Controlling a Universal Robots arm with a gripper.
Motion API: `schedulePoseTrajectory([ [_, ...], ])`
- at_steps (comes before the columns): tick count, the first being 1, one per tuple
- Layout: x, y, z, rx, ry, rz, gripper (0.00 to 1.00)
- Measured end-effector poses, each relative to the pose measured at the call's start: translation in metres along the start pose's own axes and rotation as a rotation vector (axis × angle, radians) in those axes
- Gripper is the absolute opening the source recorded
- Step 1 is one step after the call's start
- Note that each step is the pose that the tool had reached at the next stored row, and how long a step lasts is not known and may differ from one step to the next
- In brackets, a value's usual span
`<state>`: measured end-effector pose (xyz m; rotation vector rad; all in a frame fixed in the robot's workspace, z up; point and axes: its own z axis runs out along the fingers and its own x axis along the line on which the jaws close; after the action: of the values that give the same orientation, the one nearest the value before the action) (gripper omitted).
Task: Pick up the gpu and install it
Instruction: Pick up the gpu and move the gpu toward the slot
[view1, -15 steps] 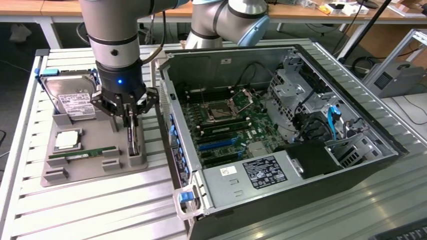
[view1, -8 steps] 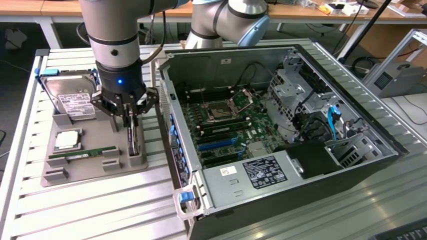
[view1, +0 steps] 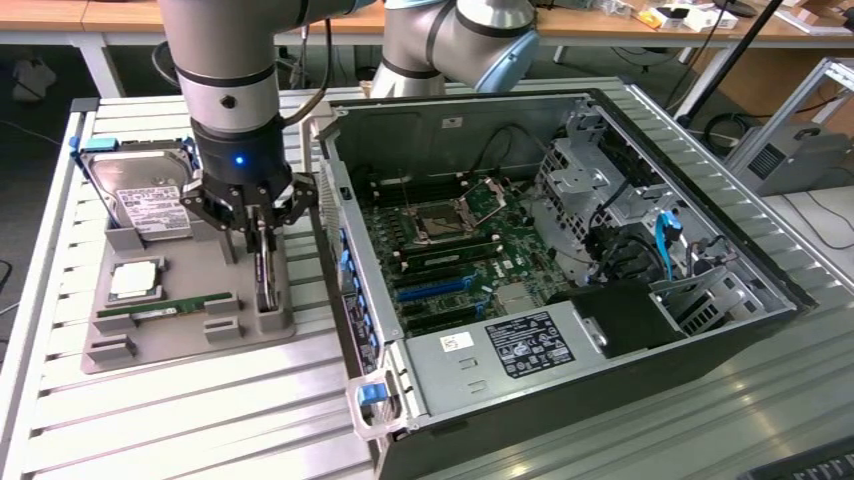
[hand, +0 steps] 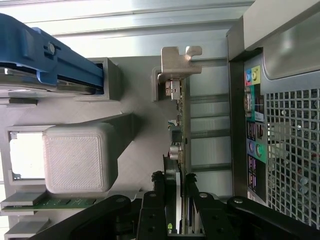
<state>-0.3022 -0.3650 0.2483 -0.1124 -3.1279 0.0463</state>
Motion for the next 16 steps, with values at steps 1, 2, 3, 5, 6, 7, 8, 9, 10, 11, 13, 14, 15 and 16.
schedulePoseTrajectory([
  [1, 0.0, 0.0, -0.0001, 0.0, 0.0, 0.0, 0.27],
  [2, 0.0, 0.0, -0.0002, 0.0, 0.0, 0.0, 0.27],
  [3, 0.0, 0.0, -0.0004, 0.0002, 0.0002, 0.0, 0.27],
  [5, 0.0, 0.0, -0.0007, 0.0002, 0.0002, 0.0, 0.27],
  [6, 0.0, 0.0, -0.0009, 0.0001, 0.0002, 0.0, 0.27],
  [7, 0.0, 0.0, -0.0012, 0.0001, 0.0002, 0.0, 0.27],
  [8, 0.0, 0.0, -0.0013, 0.0002, 0.0001, 0.0, 0.27],
  [9, 0.0, -0.0001, -0.0018, 0.0002, 0.0002, 0.0, 0.27],
  [10, 0.0001, -0.0001, -0.0022, 0.0002, 0.0002, 0.0, 0.27],
  [11, 0.0, -0.0001, -0.0023, 0.0002, 0.0002, 0.0, 0.27],
  [13, 0.0, -0.0001, -0.0027, 0.0002, 0.0002, 0.0, 0.27],
  [14, 0.0, -0.0001, -0.003, 0.0002, 0.0002, 0.0, 0.27],
  [15, 0.0, -0.0001, -0.0032, 0.0002, 0.0002, 0.0, 0.27],
  [16, 0.0, -0.0001, -0.0034, 0.0001, 0.0001, 0.0, 0.27],
])
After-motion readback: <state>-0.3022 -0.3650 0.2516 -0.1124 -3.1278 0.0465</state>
